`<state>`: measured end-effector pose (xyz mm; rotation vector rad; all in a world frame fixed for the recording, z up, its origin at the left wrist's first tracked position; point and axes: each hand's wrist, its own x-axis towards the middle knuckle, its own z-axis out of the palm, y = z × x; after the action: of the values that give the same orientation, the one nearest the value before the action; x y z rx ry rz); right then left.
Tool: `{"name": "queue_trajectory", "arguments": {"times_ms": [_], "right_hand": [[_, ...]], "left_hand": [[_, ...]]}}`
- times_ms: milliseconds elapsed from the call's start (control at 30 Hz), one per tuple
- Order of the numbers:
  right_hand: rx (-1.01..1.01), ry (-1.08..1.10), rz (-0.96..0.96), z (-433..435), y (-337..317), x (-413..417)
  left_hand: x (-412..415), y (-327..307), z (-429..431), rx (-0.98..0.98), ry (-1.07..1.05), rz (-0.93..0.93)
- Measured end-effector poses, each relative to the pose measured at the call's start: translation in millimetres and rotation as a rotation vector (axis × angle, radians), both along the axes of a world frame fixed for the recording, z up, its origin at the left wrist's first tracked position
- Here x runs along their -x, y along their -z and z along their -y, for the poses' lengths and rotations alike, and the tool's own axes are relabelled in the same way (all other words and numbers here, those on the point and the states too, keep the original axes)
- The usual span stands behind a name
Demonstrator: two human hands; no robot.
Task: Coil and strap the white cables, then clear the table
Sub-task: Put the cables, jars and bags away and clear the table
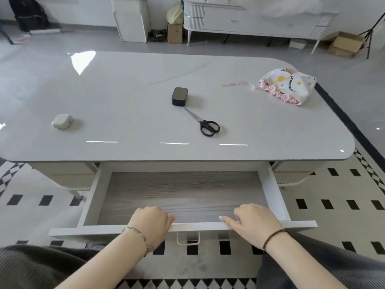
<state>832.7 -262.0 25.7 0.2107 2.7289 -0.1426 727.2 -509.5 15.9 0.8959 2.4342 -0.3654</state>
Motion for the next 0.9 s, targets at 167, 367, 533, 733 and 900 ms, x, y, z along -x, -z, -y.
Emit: {"name": "queue_trajectory", "arguments": {"times_ms": [167,367,533,733,900], "right_hand": [[-0.037,-0.022,-0.026,5,4,-1],[0.031,-0.011,0.062,2,-5,3],[0.351,0.121,-0.035,-30,-54,17],[0.310,0.230,-0.403,-125,-63,88],[0.124,0.290,-0.265,-208,4,125]], "left_hand": [[-2,-3,-2,0.037,0.021,0.033],[-1,-9,-2,-0.144,-0.047,0.050],[12,-25,-23,-0.614,-0.008,-0.042],[60,-34,-134,-0.898,0.249,0.053],[100,4,-260,-0.780,0.134,0.064]]}}
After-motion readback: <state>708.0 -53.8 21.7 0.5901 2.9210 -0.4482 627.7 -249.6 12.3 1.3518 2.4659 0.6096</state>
